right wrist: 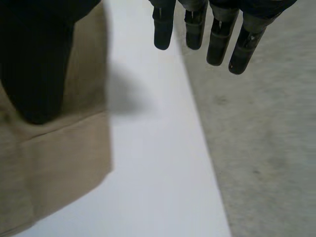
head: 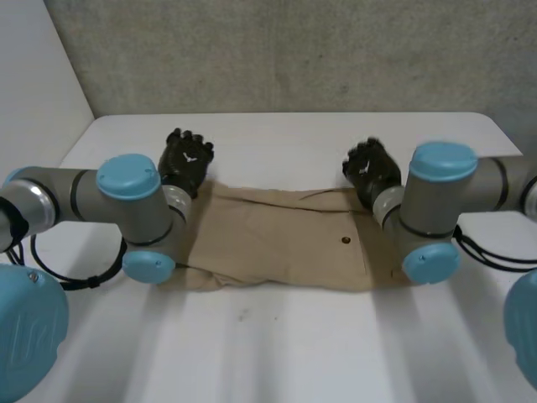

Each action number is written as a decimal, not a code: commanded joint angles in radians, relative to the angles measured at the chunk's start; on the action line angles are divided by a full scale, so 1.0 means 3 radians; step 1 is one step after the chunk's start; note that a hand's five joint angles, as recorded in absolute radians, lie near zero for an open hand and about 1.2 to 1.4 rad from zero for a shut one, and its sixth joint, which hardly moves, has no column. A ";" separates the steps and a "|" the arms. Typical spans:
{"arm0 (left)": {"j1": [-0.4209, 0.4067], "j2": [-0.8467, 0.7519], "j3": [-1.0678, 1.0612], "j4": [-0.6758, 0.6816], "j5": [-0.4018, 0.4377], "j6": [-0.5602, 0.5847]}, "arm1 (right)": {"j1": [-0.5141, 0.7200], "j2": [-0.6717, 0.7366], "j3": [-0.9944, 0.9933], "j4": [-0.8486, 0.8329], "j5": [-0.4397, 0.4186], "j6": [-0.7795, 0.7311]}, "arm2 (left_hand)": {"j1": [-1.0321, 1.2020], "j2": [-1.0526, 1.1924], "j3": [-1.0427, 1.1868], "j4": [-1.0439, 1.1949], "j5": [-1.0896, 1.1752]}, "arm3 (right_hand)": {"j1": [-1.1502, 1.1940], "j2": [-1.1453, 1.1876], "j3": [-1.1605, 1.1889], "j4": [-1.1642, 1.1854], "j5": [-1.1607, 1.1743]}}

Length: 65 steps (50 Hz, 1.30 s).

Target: Fold the shorts.

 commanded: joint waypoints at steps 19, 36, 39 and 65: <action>0.0023 0.2195 -0.1745 -0.0851 0.0145 -0.1798 | -0.0276 -0.1963 0.1433 0.1152 -0.0247 0.1905 | -0.0112 -0.0286 -0.0326 -0.0288 -0.0327 | 0.0400 0.0314 0.0343 0.0292 0.0175; 0.0033 0.2610 -0.2702 -0.0821 0.0299 -0.2035 | -0.0706 -0.1764 0.2523 0.0254 -0.0800 0.2141 | -0.0122 -0.0296 -0.0336 -0.0298 -0.0337 | 0.1910 0.1824 0.1853 0.1802 0.1685; 0.0049 0.2595 -0.2707 -0.0806 0.0299 -0.2046 | -0.0716 -0.1616 0.2487 0.0161 -0.0774 0.2095 | -0.0122 -0.0296 -0.0336 -0.0298 -0.0337 | 0.1792 0.1706 0.1736 0.1684 0.1567; 0.0054 0.2600 -0.2784 -0.0703 0.0288 -0.2061 | -0.1145 -0.1584 0.2385 -0.0075 -0.0754 0.1819 | -0.0125 -0.0298 -0.0338 -0.0301 -0.0340 | 0.3990 0.3904 0.3934 0.3882 0.3765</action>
